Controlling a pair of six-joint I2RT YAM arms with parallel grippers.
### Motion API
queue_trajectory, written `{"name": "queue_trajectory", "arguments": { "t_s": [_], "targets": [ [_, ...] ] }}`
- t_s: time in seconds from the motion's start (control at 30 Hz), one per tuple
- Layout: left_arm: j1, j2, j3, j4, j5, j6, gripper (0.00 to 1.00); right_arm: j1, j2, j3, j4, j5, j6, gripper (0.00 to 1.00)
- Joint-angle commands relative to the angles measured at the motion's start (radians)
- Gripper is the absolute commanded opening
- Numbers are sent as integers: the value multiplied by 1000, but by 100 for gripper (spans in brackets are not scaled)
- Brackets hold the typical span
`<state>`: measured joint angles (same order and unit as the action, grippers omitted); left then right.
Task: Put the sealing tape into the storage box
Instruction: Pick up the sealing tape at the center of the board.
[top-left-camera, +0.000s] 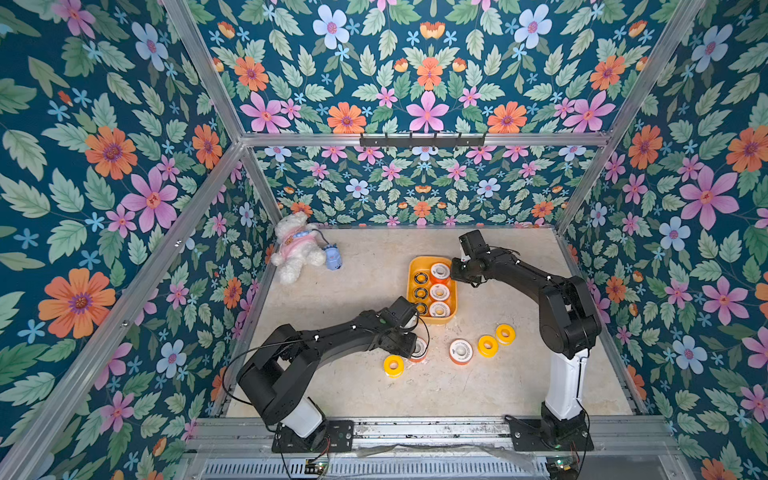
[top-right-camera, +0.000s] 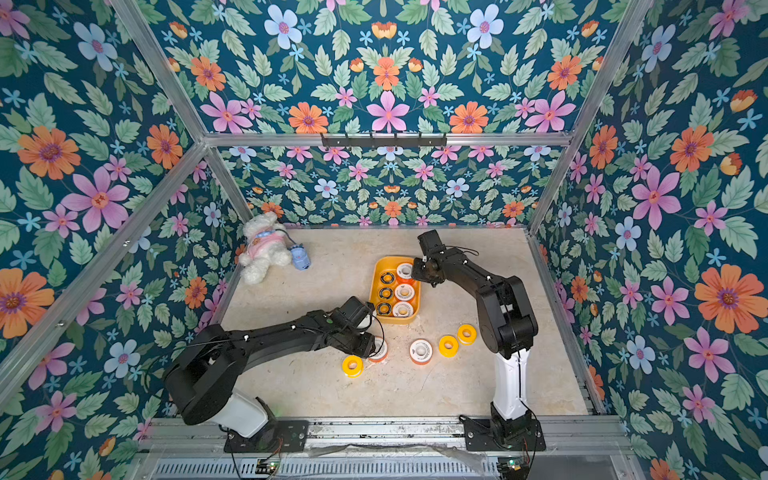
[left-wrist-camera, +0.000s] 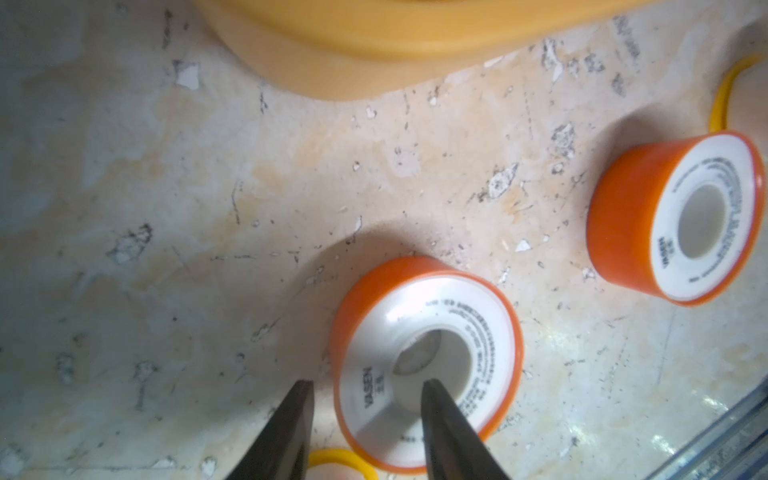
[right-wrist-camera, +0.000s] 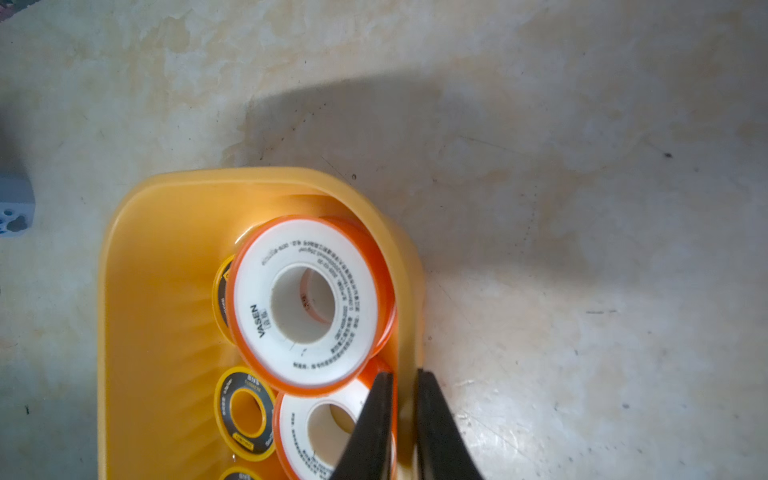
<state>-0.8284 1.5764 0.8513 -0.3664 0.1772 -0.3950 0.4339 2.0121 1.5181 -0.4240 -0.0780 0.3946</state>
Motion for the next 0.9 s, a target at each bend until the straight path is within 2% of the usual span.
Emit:
{"name": "queue_trajectory", "arguments": {
  "t_s": [0.0, 0.4, 0.53, 0.87],
  "targets": [
    [-3, 15, 10, -9, -44, 0, 42, 2, 1, -1, -1, -6, -6, 18],
    [-9, 68, 29, -39, -214, -52, 38, 1, -11, -18, 11, -29, -17, 18],
    [-9, 62, 31, -39, -231, -59, 30, 2, -6, -11, 11, -28, -19, 18],
    [-11, -53, 62, -74, -217, -45, 30, 2, -11, -1, 8, -26, -23, 18]
  ]
}}
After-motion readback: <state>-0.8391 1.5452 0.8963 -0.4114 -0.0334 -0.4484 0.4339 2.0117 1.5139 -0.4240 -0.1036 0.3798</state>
